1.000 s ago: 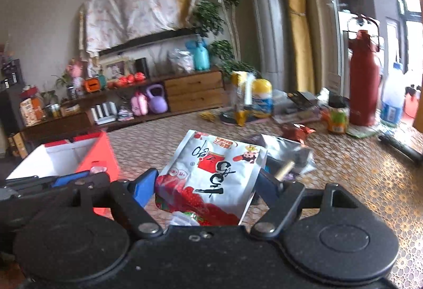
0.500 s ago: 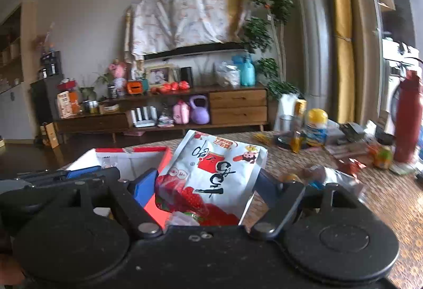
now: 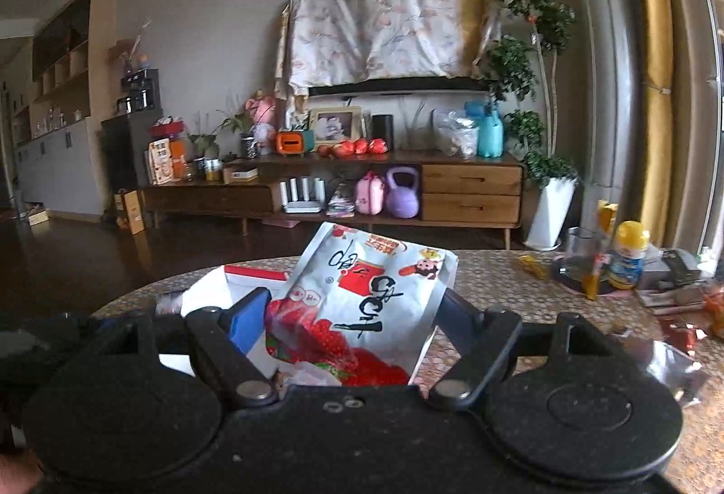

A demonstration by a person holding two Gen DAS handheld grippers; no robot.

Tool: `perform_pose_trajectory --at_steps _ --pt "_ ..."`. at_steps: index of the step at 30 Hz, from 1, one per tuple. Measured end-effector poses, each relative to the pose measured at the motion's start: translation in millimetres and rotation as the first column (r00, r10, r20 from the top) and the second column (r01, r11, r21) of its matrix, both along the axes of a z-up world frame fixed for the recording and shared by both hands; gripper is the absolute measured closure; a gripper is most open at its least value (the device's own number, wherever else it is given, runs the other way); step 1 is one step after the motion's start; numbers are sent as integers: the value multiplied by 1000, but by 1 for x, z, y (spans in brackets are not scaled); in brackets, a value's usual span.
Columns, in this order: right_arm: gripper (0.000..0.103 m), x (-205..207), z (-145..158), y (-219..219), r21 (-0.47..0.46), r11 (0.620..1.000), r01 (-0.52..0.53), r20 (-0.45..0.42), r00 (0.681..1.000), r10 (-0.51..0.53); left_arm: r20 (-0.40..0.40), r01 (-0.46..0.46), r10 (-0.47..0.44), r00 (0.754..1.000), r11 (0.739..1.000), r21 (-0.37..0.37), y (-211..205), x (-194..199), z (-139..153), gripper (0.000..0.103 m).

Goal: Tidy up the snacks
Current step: 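Carry the candy and pouch over the box and release both inside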

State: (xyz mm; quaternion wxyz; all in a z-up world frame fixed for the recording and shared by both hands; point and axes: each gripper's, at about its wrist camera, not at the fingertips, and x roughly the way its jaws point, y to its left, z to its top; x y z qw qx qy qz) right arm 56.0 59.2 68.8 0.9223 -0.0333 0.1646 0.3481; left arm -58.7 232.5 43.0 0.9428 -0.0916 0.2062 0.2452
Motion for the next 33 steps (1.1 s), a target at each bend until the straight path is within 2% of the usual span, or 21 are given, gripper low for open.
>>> perform_pose_trajectory --at_steps 5,12,18,26,33 --pt "24 21 3 29 6 998 -57 -90 994 58 -46 -17 15 999 999 -41 14 3 -14 87" --pt "24 44 1 79 -60 990 -130 -181 976 117 -106 -25 17 994 997 -79 30 9 -31 87" --pt "24 49 -15 116 -124 977 -171 -266 955 133 -170 -33 16 985 995 -93 40 17 -42 87" --pt "24 50 -42 150 -219 953 -207 -317 939 131 -210 -22 4 978 996 -85 39 21 -42 87" --pt "24 44 -53 163 -245 940 -237 -338 930 146 -223 -15 -4 975 996 -85 36 22 -40 87"
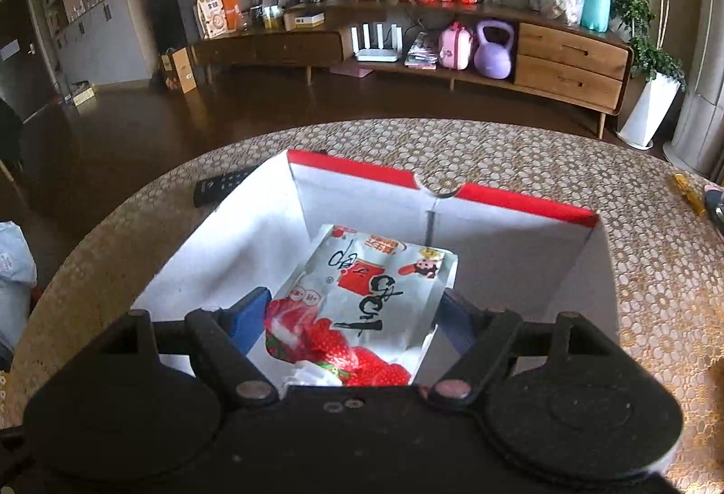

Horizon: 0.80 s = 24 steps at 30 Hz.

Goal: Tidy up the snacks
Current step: 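Carry the candy and pouch over the box and release both inside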

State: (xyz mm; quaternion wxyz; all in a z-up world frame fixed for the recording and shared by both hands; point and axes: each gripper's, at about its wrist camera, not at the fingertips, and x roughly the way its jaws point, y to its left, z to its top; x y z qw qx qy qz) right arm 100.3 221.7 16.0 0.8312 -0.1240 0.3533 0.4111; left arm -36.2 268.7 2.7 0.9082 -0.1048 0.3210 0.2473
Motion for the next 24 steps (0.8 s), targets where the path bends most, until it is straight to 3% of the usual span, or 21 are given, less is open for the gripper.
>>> perform_pose_trajectory --at_steps 3,8,15,18,20,24 --pt "23 2 -1 2 -15 1000 2 -17 1000 -2 -5 -7 7 1000 1000 -4 0 2 0 87" --pt "20 9 6 -1 -4 1000 11 16 1000 -11 -4 -5 5 1000 1000 5 -1 3 2 62" --pt "20 9 28 -28 59 998 37 29 999 -39 -9 8 -8 1000 1000 10 -5 7 1 52" --pt "20 7 40 -47 100 994 50 38 998 -54 1 15 -15 1000 1000 13 -9 7 3 41" --pt "20 5 47 -63 128 989 69 54 996 -76 5 5 -6 1000 999 34 -14 7 4 24" --pt "20 -1 54 -91 164 982 96 89 990 -112 21 -7 6 1000 999 37 -17 5 9 22"
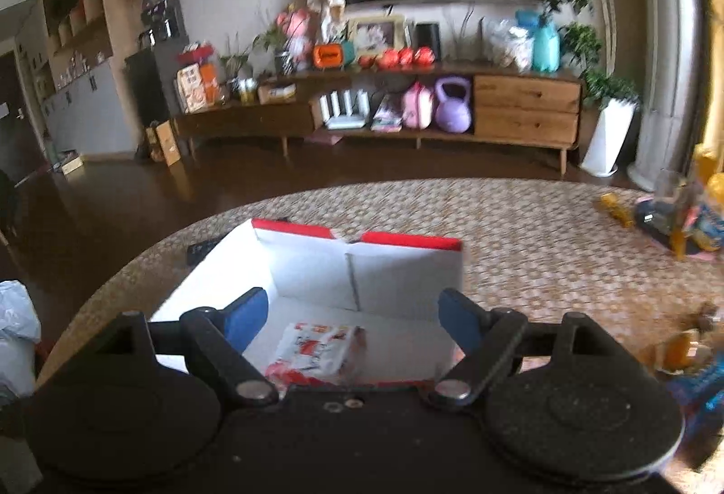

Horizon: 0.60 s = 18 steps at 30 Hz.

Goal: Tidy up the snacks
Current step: 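Move both open tools back toward the remaining snacks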

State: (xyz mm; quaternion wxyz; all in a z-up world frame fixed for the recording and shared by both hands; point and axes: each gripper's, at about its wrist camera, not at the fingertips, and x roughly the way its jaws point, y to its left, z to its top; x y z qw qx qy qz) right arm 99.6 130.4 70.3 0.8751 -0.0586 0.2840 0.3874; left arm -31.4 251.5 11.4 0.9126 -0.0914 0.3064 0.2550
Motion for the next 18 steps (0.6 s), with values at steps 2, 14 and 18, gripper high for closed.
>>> perform_pose_trajectory --at_steps 2,14,18 --pt "20 -3 1 -12 7 1000 21 25 999 -21 -1 -3 3 1000 1000 7 -2 -1 2 22" --pt "20 -10 -5 -53 56 994 90 21 996 -91 27 -16 14 1000 998 64 -18 -2 22 17" --pt "20 -17 -8 -70 77 991 112 25 993 -114 40 -14 11 999 997 82 -26 -2 30 17"
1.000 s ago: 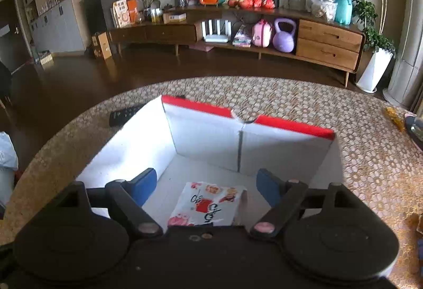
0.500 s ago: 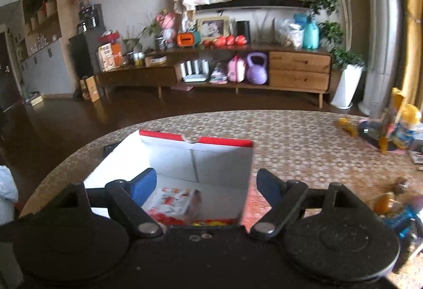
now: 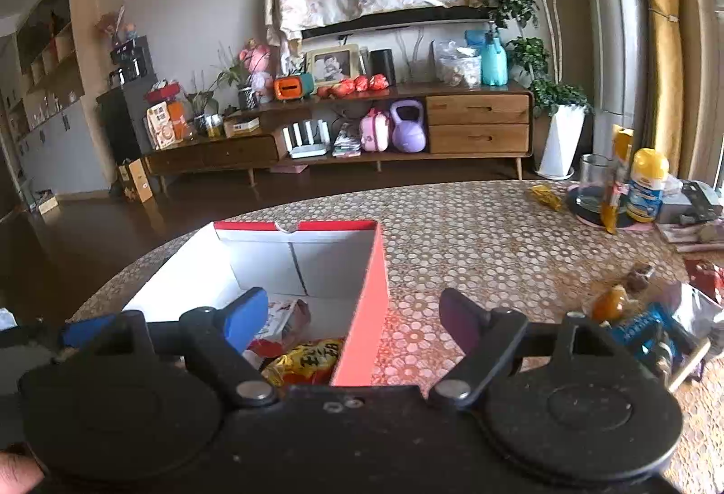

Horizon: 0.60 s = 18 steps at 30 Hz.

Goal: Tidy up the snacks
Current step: 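Move both open tools back toward the remaining snacks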

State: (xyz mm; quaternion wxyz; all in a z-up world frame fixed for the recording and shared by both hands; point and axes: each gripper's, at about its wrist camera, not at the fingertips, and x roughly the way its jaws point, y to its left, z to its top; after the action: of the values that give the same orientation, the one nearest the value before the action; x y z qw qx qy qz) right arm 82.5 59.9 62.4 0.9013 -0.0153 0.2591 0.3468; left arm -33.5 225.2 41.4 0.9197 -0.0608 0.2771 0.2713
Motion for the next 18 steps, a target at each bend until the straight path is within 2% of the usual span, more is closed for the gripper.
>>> perform_pose_trajectory --at_steps 4,13,16,18 --pt "19 -4 -2 -17 19 999 29 6 1000 -29 29 -13 12 1000 1000 17 -11 -2 9 17" --pt "14 -7 -10 -69 46 990 135 22 990 -136 104 31 -34 994 999 36 -47 2 22 16" --pt "12 -5 -13 -88 46 983 179 28 983 -181 123 56 -60 991 998 41 -59 6 27 10" --pt "12 -4 -16 -100 47 977 207 29 978 -208 130 76 -81 988 996 48 -67 9 29 10"
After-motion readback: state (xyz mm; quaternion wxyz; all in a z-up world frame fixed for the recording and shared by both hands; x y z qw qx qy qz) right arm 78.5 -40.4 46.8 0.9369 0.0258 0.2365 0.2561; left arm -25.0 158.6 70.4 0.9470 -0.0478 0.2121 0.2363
